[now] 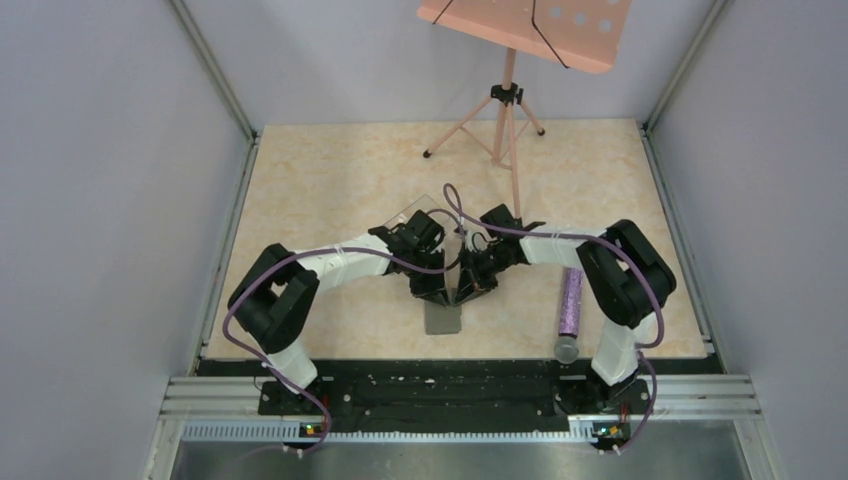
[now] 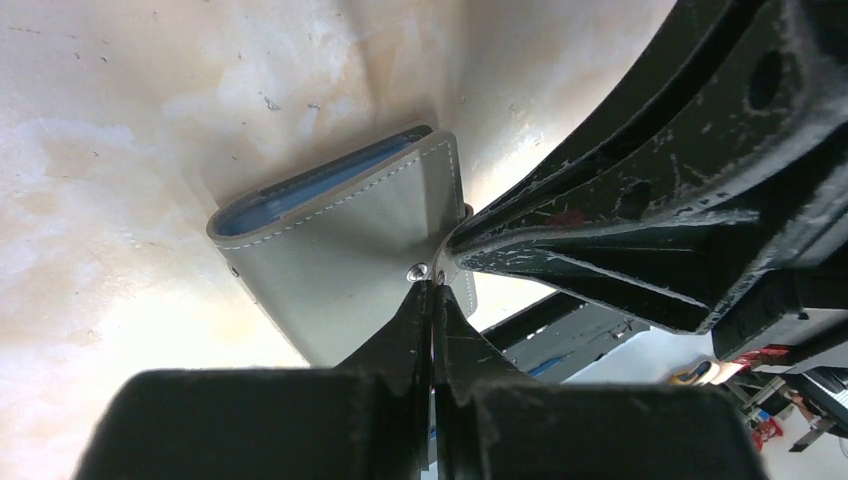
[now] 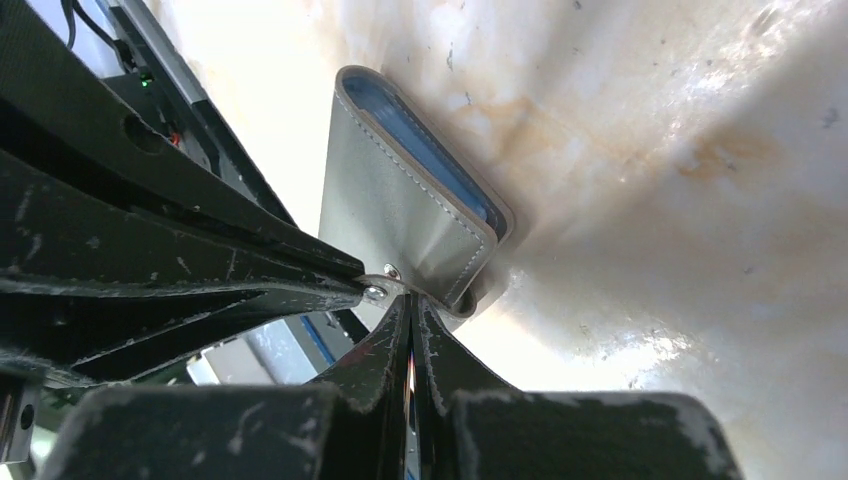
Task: Put the credit cards into the card holder
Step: Close the card holder at the center of the board.
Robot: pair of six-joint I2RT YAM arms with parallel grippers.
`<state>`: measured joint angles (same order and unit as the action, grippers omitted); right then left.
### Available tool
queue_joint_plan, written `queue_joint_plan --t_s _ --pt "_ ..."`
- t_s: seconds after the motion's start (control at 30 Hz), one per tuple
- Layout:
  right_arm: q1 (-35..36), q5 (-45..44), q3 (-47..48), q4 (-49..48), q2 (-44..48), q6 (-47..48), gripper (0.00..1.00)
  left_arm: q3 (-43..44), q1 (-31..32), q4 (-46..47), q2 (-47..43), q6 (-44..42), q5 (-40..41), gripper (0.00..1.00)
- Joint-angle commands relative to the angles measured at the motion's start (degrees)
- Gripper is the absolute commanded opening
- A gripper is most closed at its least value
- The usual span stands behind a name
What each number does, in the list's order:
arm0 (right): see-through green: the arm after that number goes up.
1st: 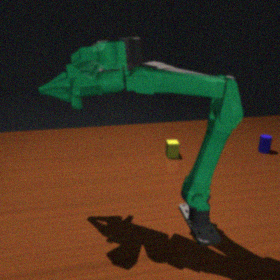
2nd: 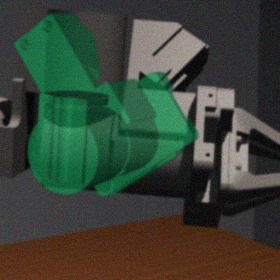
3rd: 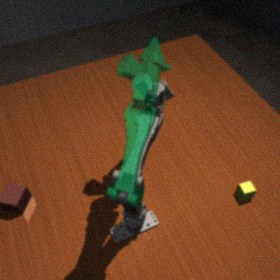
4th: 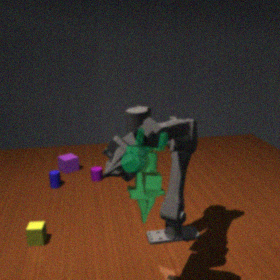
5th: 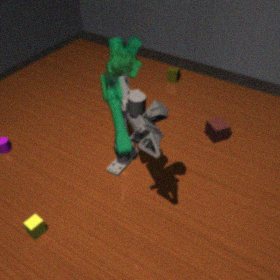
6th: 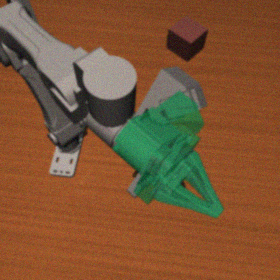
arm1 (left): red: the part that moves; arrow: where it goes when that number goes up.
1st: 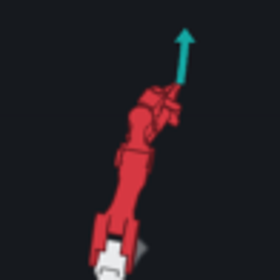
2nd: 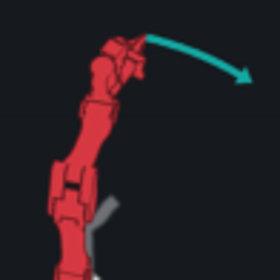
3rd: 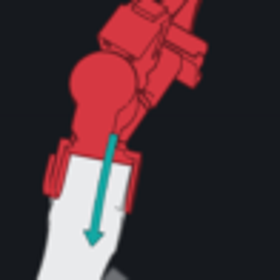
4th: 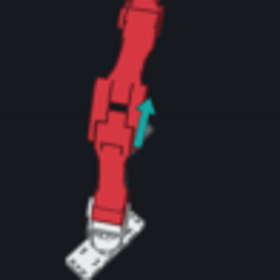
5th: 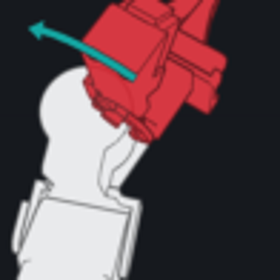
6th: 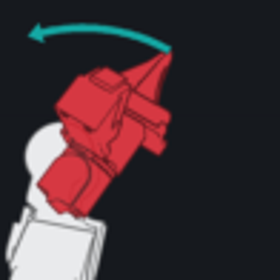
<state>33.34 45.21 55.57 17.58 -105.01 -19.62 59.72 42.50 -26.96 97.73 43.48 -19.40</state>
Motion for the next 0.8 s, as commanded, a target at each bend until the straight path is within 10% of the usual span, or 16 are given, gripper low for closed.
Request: queue_joint_plan --t_s 0.0,0.77 --pt "0.1 -2.8 -0.4 -0.8 4.5 -0.8 0.00 1.2 0.3 1.3 -2.9 0.8 -0.9 0.00" --pt "1.2 0.6 -0.1 -2.0 -0.3 -0.9 0.00 -0.4 0.3 -1.4 0.3 0.5 0.8 0.00"
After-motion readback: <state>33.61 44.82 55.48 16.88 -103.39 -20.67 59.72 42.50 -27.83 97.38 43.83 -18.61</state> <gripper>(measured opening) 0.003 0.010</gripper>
